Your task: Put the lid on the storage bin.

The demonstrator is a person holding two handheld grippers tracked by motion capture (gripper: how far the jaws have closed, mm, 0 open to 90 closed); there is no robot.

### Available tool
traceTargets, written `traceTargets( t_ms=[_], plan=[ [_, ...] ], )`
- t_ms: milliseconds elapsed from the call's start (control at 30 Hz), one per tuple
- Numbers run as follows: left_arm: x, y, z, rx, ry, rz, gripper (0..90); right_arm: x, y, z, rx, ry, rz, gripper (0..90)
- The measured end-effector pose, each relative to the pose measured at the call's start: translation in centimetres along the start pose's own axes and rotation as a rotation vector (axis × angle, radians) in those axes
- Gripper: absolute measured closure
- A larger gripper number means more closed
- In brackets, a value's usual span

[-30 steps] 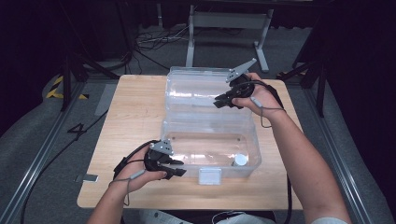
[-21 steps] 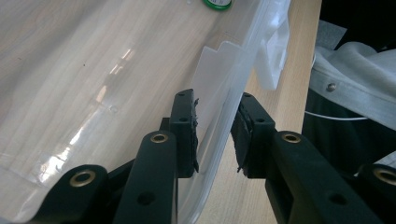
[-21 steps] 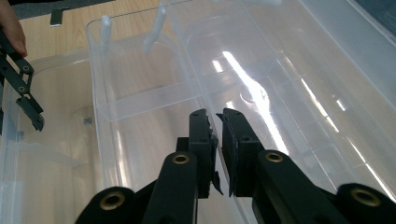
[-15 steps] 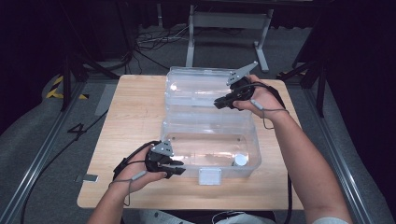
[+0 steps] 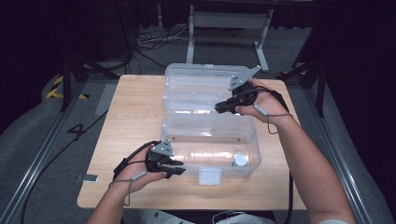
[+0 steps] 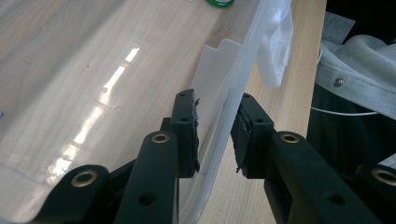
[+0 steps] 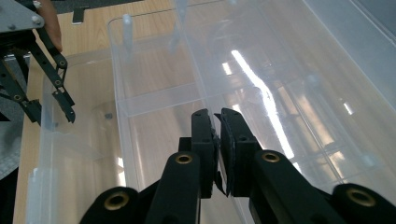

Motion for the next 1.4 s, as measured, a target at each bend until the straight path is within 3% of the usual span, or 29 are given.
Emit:
traceTargets(
  t_ms=[267,1400],
  plan=[
    [0.0,0.0,0.0,-0.001,-0.002,0.001,72.6,0.1,1.2,-0.2,-0.007,0.003,0.007,84.7],
    [-0.1,0.0,0.0,0.0,0.01,-0.019,72.0,1.5,5.3,-0.5,-0.044,0.021,-0.082,84.4]
  ],
)
Point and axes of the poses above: each handheld gripper's, and its own axes: z roughly forward along the jaws, x roughly out of its underside, y roughly to its left, the point moved 1 cm from there along z, roughly forward along the jaws, and after that the axes turned 9 degrees about -x, right-handed, at the moved point
